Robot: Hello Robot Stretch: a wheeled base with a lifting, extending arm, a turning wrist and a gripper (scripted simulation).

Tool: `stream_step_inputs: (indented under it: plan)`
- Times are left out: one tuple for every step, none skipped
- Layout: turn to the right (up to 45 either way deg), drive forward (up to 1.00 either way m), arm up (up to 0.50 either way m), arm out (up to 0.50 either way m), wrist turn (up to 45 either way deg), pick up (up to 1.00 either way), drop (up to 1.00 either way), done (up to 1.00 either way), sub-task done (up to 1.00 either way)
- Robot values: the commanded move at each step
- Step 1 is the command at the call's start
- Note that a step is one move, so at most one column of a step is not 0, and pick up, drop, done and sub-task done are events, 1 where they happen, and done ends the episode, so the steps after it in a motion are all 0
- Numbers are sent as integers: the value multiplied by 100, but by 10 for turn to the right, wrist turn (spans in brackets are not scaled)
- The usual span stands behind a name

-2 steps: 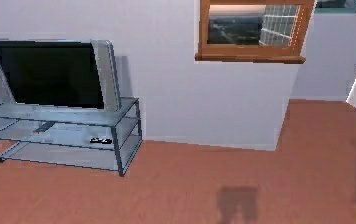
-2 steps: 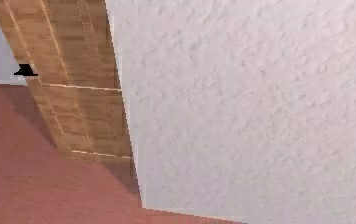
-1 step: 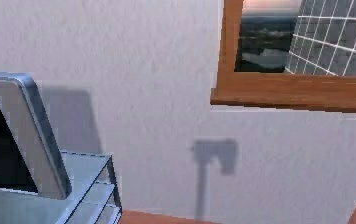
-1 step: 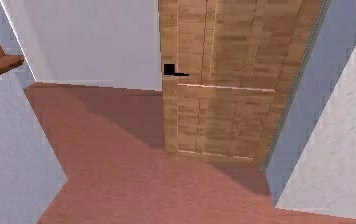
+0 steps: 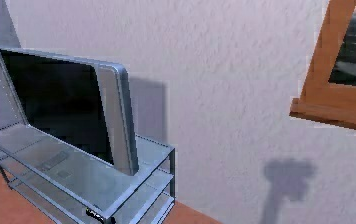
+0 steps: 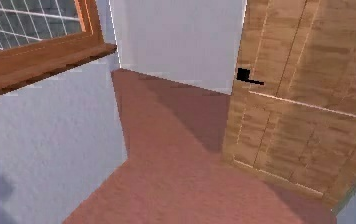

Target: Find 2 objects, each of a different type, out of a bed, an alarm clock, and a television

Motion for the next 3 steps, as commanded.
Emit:
stream_step_inputs:
  plan:
    - [0, 5, 0, 0, 0, 0, 0, 0, 0]
    - [-300, 0, 0, 0, 0, 0, 0, 0, 0]
    - [0, 0, 0, 0, 0, 0, 0, 0, 100]
